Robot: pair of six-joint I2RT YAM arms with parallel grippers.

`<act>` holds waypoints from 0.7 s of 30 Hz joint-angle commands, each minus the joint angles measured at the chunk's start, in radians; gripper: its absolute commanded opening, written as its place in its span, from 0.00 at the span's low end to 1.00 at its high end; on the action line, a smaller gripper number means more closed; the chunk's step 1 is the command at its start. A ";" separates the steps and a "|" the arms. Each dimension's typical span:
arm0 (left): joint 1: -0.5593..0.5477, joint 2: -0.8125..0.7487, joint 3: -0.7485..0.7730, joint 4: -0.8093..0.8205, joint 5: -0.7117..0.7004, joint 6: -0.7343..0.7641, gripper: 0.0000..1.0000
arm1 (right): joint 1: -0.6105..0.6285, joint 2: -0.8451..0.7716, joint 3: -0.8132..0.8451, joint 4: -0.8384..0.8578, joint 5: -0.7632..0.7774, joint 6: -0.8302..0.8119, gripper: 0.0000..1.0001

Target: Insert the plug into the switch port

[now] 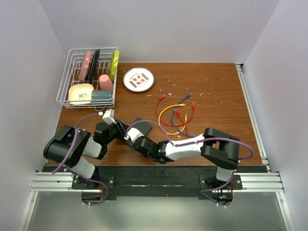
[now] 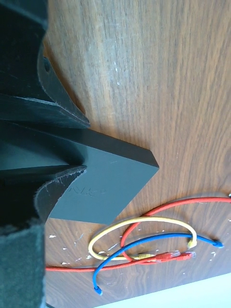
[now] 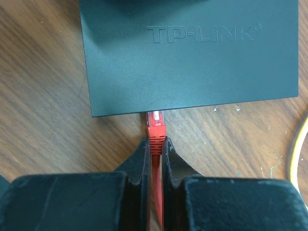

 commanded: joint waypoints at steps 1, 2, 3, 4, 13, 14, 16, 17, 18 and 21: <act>-0.150 0.065 -0.081 -0.078 0.352 -0.156 0.33 | -0.061 0.036 0.064 0.343 -0.015 -0.016 0.00; -0.153 0.076 -0.087 -0.062 0.354 -0.162 0.33 | -0.062 0.036 0.065 0.343 -0.016 -0.018 0.00; -0.155 0.079 -0.090 -0.052 0.354 -0.165 0.33 | -0.062 0.039 0.067 0.341 -0.019 -0.021 0.00; -0.155 0.079 -0.093 -0.041 0.354 -0.167 0.33 | -0.061 0.039 0.068 0.340 -0.021 -0.022 0.00; -0.155 -0.071 -0.064 -0.232 0.239 -0.120 0.38 | -0.062 0.024 0.061 0.263 -0.045 0.013 0.00; -0.155 -0.124 -0.049 -0.272 0.219 -0.109 0.39 | -0.061 0.019 0.059 0.240 -0.048 0.020 0.00; -0.155 -0.181 -0.028 -0.396 0.145 -0.072 0.43 | -0.062 0.004 0.044 0.228 -0.048 0.036 0.00; -0.155 -0.236 0.000 -0.441 0.122 -0.057 0.45 | -0.062 -0.004 0.036 0.223 -0.053 0.039 0.00; -0.155 -0.264 0.018 -0.490 0.075 -0.041 0.48 | -0.061 -0.007 0.024 0.218 -0.050 0.043 0.00; -0.155 -0.352 0.101 -0.674 -0.012 0.011 0.56 | -0.062 -0.022 0.027 0.162 -0.056 0.076 0.09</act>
